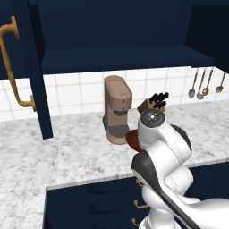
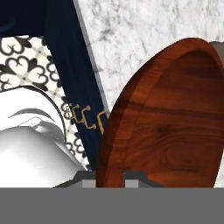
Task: Pick up the bowls on the counter and stack them on top of one another in the open cabinet. Place the smaller bowl on top of the larger bowl.
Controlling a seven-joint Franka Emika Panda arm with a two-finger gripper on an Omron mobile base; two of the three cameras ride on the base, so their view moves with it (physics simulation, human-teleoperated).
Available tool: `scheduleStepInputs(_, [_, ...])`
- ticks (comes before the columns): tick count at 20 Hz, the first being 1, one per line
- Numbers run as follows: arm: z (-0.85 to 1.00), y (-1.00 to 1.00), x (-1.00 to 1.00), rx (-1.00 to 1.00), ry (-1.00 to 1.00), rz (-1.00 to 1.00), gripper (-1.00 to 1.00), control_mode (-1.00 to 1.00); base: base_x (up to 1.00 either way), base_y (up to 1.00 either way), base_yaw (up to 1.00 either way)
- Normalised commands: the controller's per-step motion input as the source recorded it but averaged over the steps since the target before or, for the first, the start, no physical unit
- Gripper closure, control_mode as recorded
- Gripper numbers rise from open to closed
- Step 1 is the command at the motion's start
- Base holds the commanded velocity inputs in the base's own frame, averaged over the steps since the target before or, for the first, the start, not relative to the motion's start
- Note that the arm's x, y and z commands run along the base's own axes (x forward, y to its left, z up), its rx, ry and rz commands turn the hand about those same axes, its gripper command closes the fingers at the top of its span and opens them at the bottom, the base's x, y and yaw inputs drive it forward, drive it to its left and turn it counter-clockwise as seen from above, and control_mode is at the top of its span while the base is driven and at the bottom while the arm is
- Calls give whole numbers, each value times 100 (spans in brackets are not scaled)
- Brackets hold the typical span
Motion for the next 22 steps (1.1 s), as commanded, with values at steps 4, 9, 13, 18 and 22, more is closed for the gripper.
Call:
scheduleStepInputs(4, [16,-100,49,0,3,-30,100,-100,0,0,0])
scheduleStepInputs(9, [0,-100,93,0,11,-34,100,-100,0,0,0])
scheduleStepInputs(13, [-15,-74,100,0,9,-19,100,-100,0,0,0])
scheduleStepInputs(18, [-60,-19,93,-1,0,-1,100,-100,0,0,0])
scheduleStepInputs(22, [-78,-18,43,0,0,0,100,-100,0,0,0])
